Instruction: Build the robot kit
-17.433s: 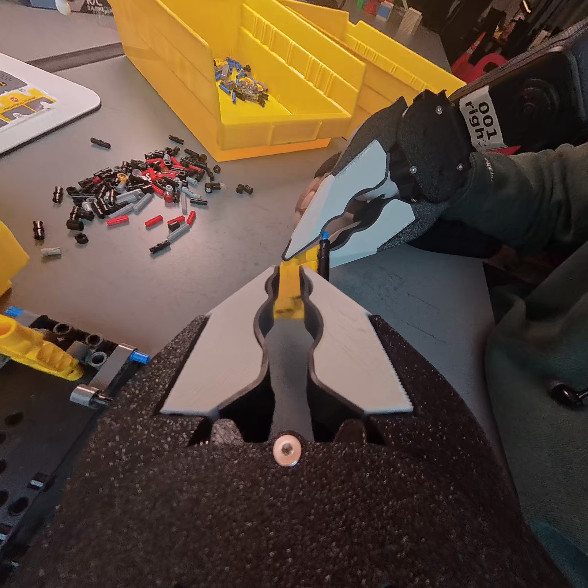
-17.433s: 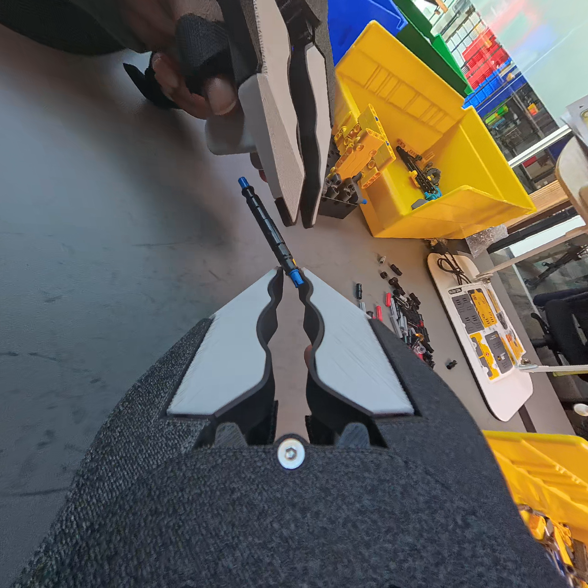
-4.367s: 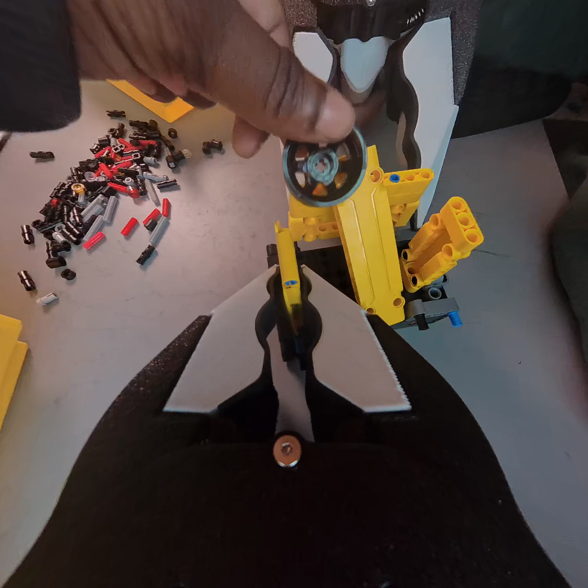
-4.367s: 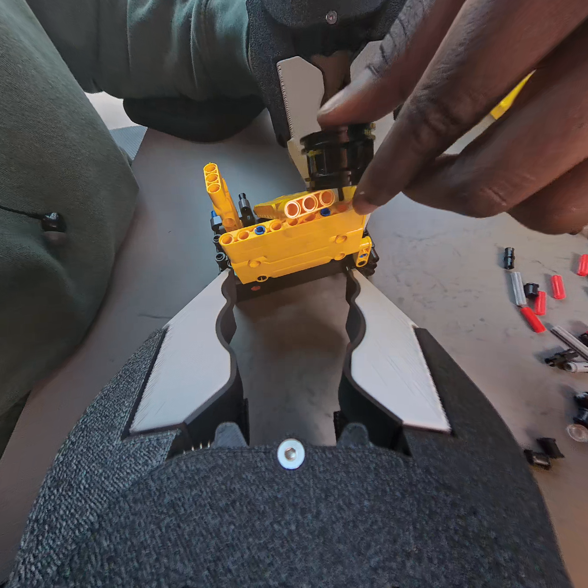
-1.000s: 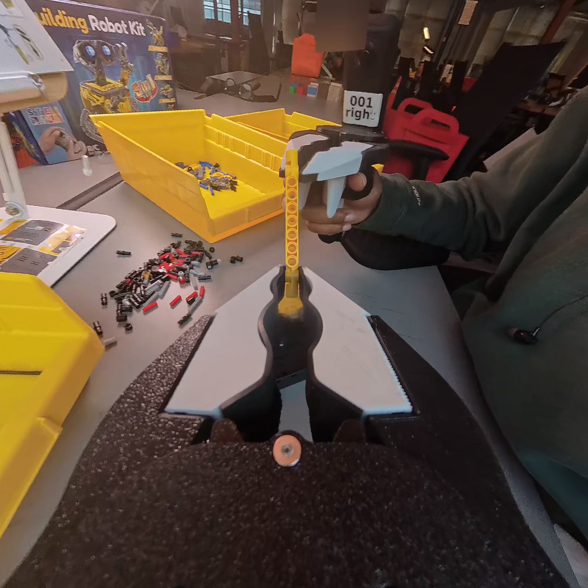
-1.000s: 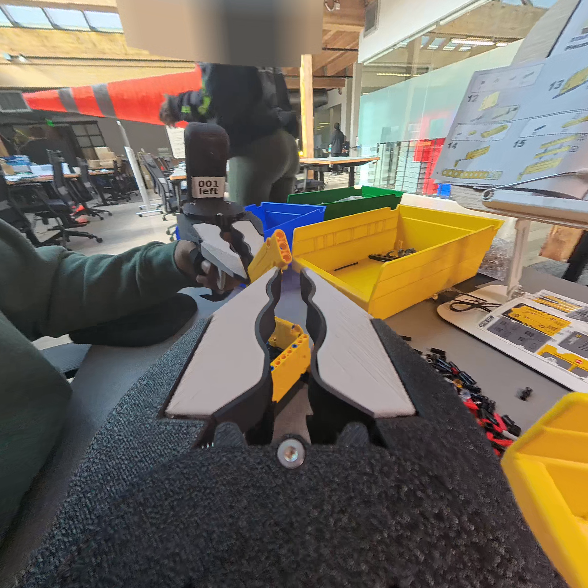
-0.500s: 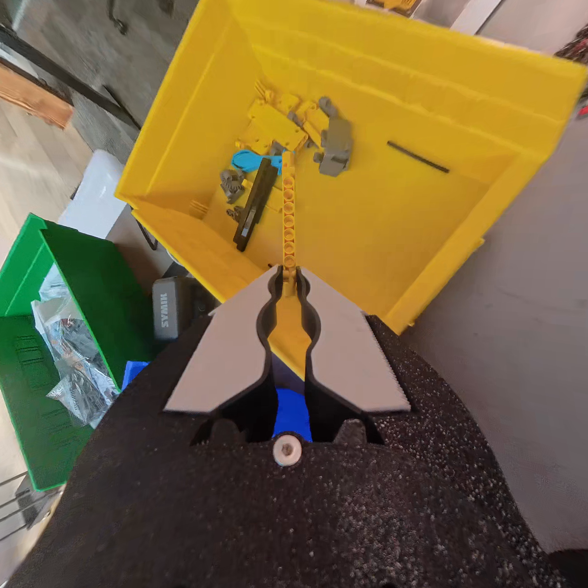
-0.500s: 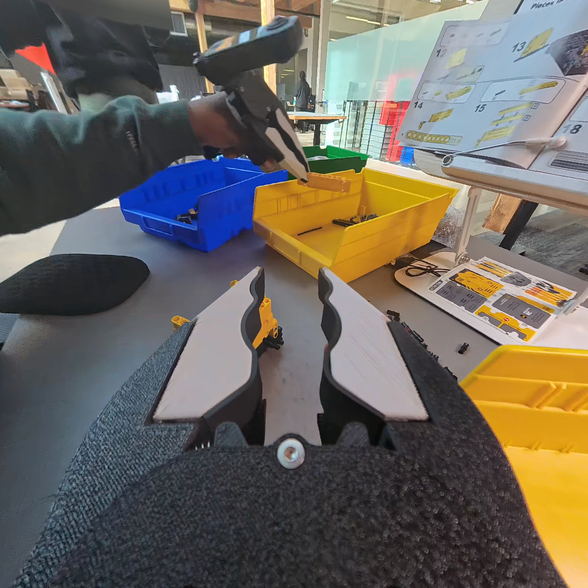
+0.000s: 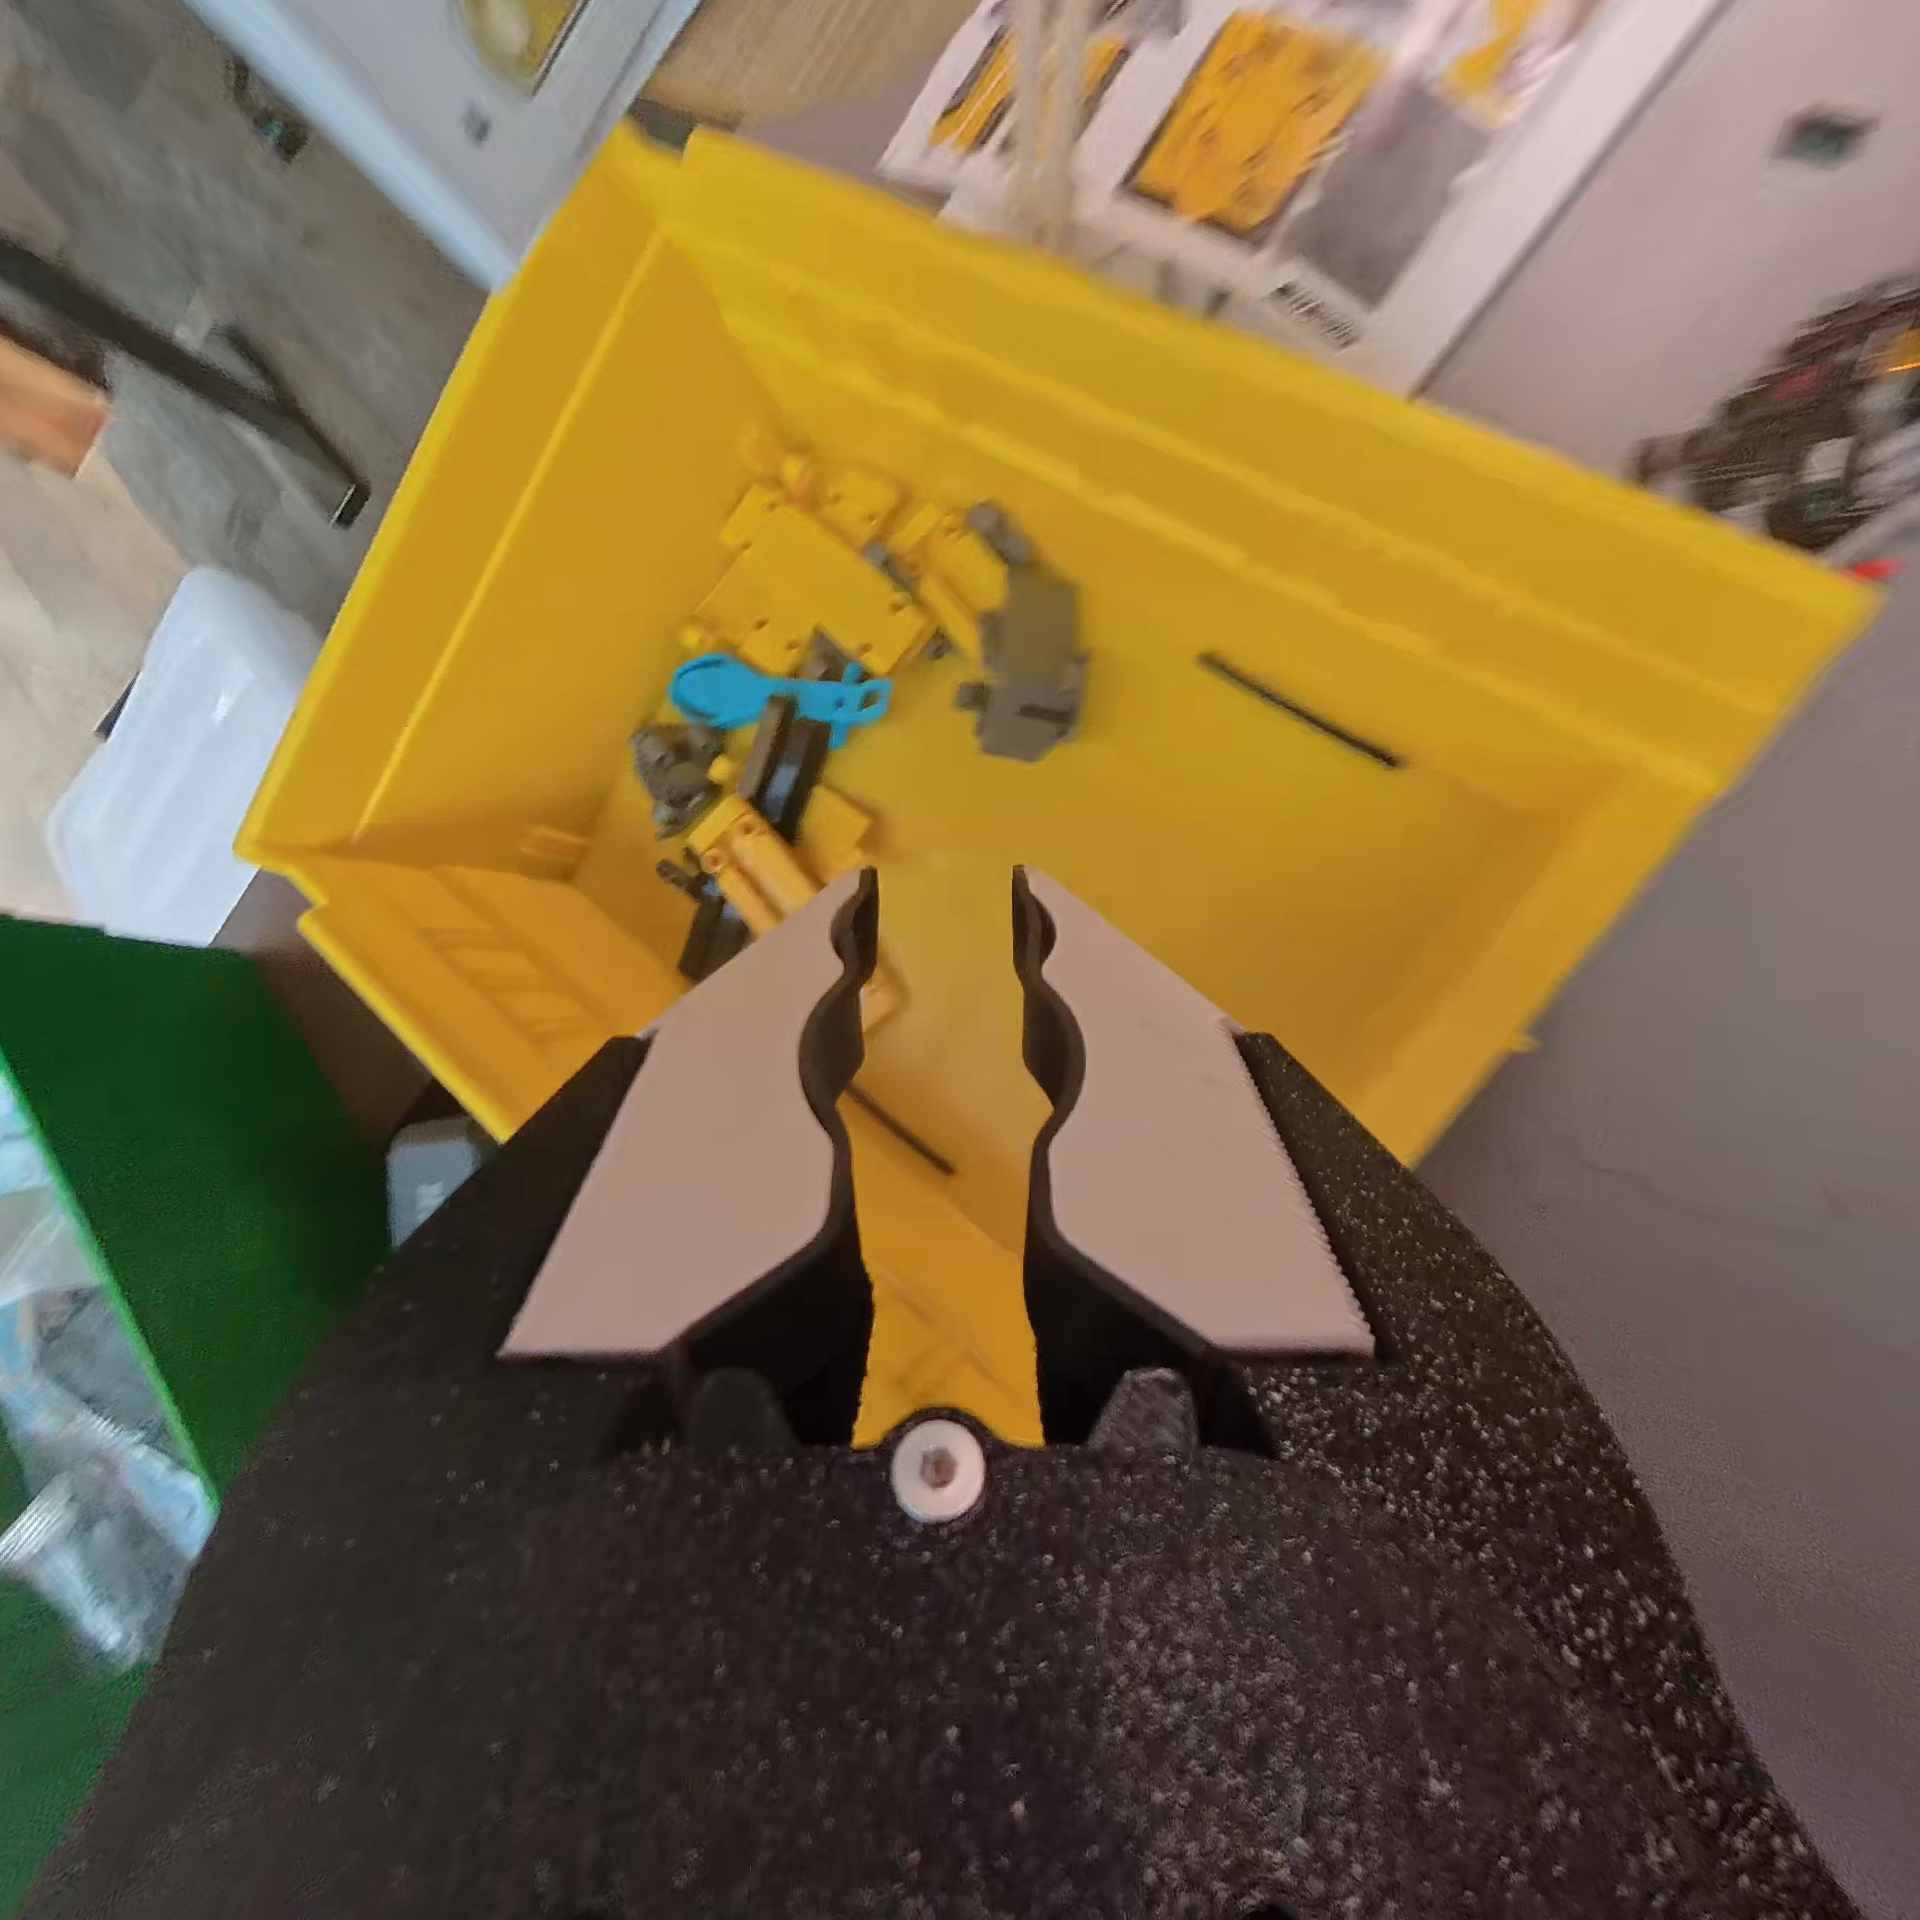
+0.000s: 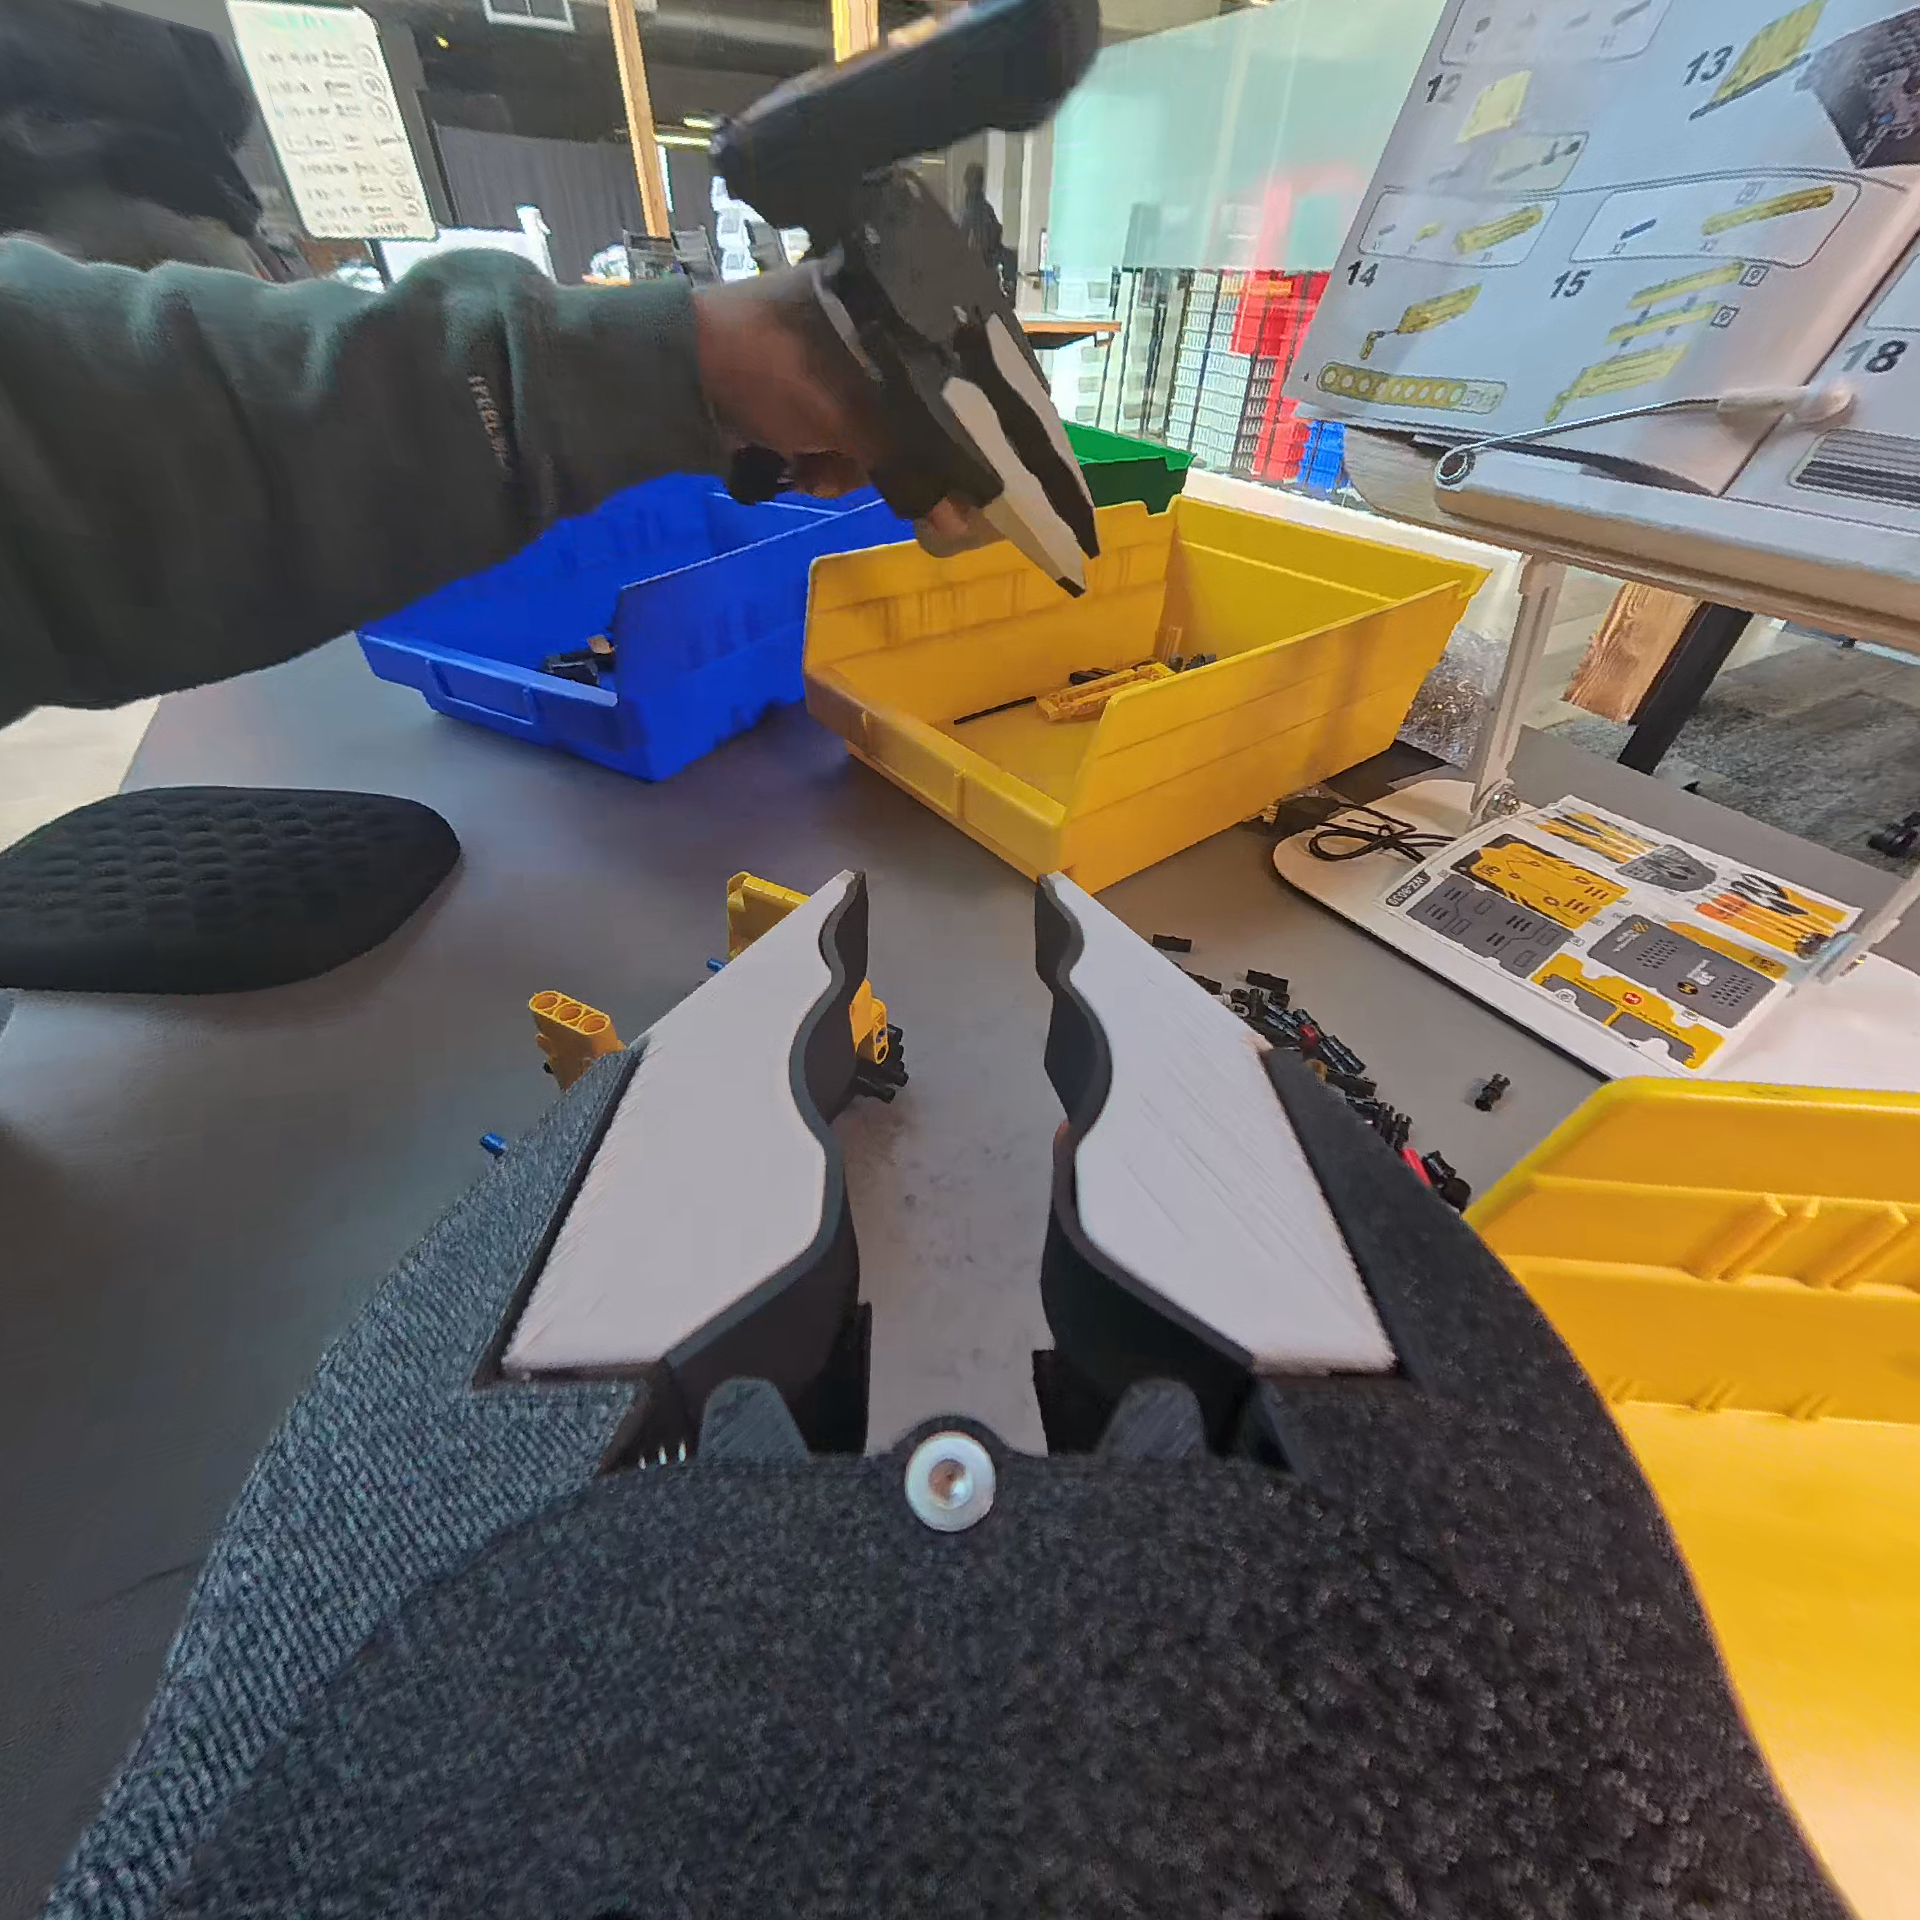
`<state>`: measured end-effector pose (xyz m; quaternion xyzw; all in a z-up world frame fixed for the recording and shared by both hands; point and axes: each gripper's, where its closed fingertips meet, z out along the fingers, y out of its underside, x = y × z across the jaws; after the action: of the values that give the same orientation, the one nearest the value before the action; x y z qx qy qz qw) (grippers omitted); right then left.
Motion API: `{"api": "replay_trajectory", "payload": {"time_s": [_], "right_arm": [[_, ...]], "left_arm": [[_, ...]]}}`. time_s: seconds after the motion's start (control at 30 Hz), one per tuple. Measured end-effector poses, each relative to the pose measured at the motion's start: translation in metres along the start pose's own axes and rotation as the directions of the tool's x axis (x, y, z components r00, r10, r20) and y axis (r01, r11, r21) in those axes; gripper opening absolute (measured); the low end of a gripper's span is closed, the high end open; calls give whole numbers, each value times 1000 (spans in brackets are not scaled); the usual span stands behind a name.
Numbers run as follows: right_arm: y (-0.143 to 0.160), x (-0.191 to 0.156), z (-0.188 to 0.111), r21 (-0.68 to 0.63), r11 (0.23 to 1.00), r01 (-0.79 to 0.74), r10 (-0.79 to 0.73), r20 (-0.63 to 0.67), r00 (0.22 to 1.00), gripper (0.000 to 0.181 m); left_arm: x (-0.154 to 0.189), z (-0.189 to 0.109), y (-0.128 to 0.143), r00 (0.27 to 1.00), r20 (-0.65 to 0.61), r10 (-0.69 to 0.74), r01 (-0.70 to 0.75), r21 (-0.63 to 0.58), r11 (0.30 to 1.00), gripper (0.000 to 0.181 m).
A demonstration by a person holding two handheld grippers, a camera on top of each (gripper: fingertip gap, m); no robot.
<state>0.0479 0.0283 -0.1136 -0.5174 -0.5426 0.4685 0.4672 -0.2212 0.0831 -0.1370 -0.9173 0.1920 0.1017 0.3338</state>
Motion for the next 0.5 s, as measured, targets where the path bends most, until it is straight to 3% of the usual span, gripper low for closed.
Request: {"api": "replay_trajectory", "payload": {"time_s": [0.07, 0.13, 0.23, 0.33, 0.5], "right_arm": [[1, 1, 0, -13, 1000, 5, -5, -8, 1000, 31], [2, 2, 0, -23, 1000, -5, 5, -12, 1000, 31], [10, 5, 3, -44, 998, -35, 35, -13, 999, 30], [19, 8, 7, -70, 995, -71, 70, -19, 997, 30], [25, 15, 6, -87, 991, -99, 95, -45, 994, 29]], "left_arm": [[63, -33, -13, 981, -174, 90, -65, 145, 987, 21], [139, -65, -13, 907, -348, 237, -142, 278, 950, 11], [224, -88, 6, 808, -403, 429, -274, 388, 880, 9], [265, -85, 18, 766, -384, 515, -353, 418, 837, 12], [274, -64, 20, 738, -283, 613, -498, 385, 777, 12]]}}
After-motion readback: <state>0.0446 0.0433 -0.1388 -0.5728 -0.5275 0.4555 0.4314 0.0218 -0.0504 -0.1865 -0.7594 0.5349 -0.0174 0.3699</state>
